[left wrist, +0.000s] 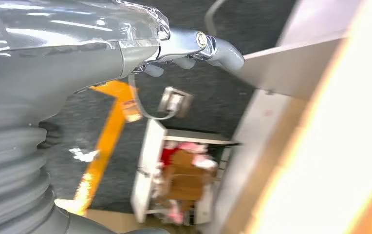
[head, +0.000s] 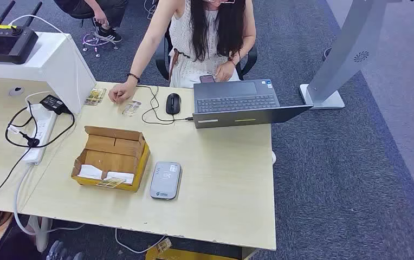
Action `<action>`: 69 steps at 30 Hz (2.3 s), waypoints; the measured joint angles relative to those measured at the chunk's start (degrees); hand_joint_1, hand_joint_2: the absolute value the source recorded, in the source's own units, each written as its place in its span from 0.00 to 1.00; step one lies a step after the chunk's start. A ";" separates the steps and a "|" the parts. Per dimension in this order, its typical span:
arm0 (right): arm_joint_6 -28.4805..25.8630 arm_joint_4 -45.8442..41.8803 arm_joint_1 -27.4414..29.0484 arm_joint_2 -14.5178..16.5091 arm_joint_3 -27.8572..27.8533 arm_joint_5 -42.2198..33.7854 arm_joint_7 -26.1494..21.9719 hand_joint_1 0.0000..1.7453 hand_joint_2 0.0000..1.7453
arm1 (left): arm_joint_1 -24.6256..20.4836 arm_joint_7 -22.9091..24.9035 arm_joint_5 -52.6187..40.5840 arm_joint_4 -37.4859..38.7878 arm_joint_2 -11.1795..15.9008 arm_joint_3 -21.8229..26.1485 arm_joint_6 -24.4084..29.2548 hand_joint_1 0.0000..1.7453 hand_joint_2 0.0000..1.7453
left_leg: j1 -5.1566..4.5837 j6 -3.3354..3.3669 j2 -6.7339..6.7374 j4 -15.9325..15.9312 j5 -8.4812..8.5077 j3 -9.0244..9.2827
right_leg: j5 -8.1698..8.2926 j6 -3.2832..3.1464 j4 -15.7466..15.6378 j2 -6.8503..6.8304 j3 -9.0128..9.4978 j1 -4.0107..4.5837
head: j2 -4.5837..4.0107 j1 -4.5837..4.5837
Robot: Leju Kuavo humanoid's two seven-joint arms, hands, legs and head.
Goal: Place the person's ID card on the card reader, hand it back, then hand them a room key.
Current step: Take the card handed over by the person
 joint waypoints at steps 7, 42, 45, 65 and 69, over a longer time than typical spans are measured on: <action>0.10 0.15 -0.46 0.66 -4.53 2.45 -1.65 0.00 1.00 | 2.14 -2.11 1.50 -9.13 -1.67 -0.09 -1.34 0.00 1.00 | 0.01 0.00 0.00 0.00 0.00 0.01 | 0.00 0.00 0.00 0.00 0.00 0.01 | 0.00 0.00; -0.86 3.32 -5.60 3.46 -15.62 17.66 -3.10 0.00 1.00 | -15.24 5.53 -33.36 -32.05 6.01 -23.12 22.42 0.00 1.00 | 0.06 -0.12 0.03 0.02 0.12 0.08 | 0.07 -0.08 0.05 0.04 0.02 0.09 | 0.00 0.10; -0.86 3.63 -6.02 3.65 -16.05 18.67 -2.85 0.00 1.00 | -17.50 7.71 -38.56 -31.23 7.40 -25.09 24.41 0.00 1.00 | 0.06 -0.13 0.03 0.02 0.12 0.08 | 0.07 -0.08 0.05 0.04 0.02 0.09 | 0.00 0.09; -1.10 5.21 -8.35 4.86 -16.39 25.33 -0.83 0.00 1.00 | -30.73 21.00 -71.78 -24.77 15.55 -35.70 37.52 1.00 1.00 | 0.07 -0.18 0.04 0.03 0.16 0.05 | 0.11 -0.13 0.11 0.08 -0.04 0.09 | 0.00 0.09; -1.25 5.61 -8.81 5.14 -16.43 26.61 -0.39 0.00 1.00 | -33.05 23.35 -78.18 -23.10 17.13 -37.66 40.07 1.00 1.00 | 0.07 -0.18 0.04 0.03 0.16 0.04 | 0.11 -0.13 0.11 0.10 -0.04 0.09 | 0.00 0.09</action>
